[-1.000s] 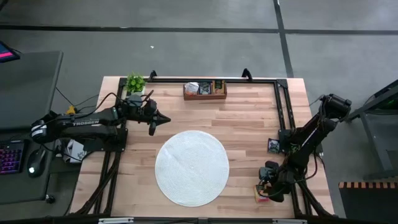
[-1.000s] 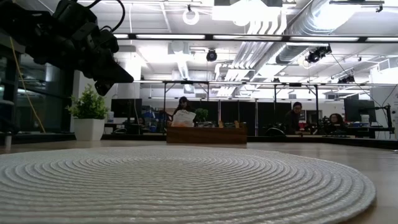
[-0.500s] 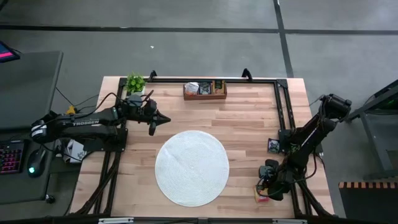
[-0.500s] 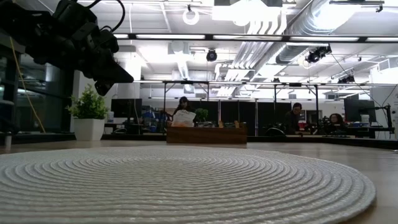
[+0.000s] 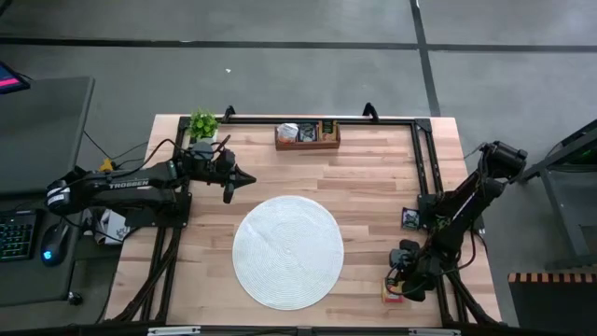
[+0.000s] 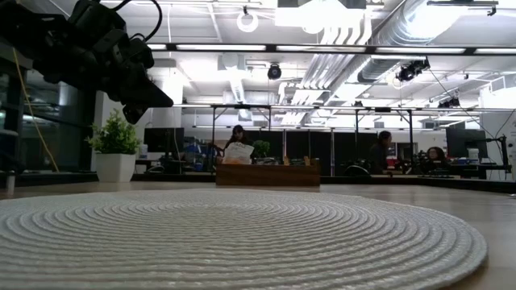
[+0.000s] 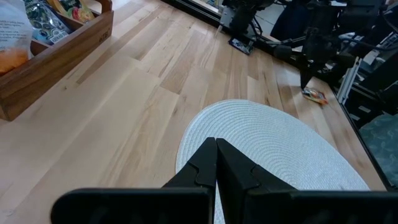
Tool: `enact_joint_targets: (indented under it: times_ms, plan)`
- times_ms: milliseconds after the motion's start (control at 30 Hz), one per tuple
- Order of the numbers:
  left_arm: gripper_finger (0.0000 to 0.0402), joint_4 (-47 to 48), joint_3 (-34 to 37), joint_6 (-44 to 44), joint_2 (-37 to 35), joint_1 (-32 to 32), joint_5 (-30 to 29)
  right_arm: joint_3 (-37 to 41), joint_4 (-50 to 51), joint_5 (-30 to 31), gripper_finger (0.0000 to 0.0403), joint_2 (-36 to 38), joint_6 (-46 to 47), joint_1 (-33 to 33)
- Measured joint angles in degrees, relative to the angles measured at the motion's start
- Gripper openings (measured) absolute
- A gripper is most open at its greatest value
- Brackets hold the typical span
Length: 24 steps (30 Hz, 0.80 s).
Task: Pick & Place Tea
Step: Put the yellow tea bag into the right section of the wooden organizer
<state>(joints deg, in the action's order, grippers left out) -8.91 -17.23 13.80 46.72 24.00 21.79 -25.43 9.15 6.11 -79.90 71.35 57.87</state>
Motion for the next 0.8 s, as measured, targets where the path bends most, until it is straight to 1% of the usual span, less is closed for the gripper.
enact_joint_targets:
  times_ms: [200, 333, 400, 633, 800]
  plan:
    - [0.0000, 0.0, 0.0, 0.0, 0.0, 0.0, 0.0, -0.2, 0.3, 2.5, 0.0001, 1.2, 0.7, 0.0]
    - [0.0000, 0.0, 0.0, 0.0, 0.0, 0.0, 0.0, -2.5, 7.1, 7.6, 0.0000, 2.6, 0.6, -0.1]
    - [0.0000, 0.0, 0.0, 0.0, 0.0, 0.0, 0.0, -4.1, 9.2, 8.8, 0.0000, 3.1, 0.6, -0.1]
    - [0.0000, 0.0, 0.0, 0.0, 0.0, 0.0, 0.0, -7.7, 12.1, 11.6, 0.0000, 3.5, -1.3, -0.6]
    - [0.0000, 0.0, 0.0, 0.0, 0.0, 0.0, 0.0, -11.3, 14.8, 14.0, 0.0000, 3.5, -5.7, -2.7]
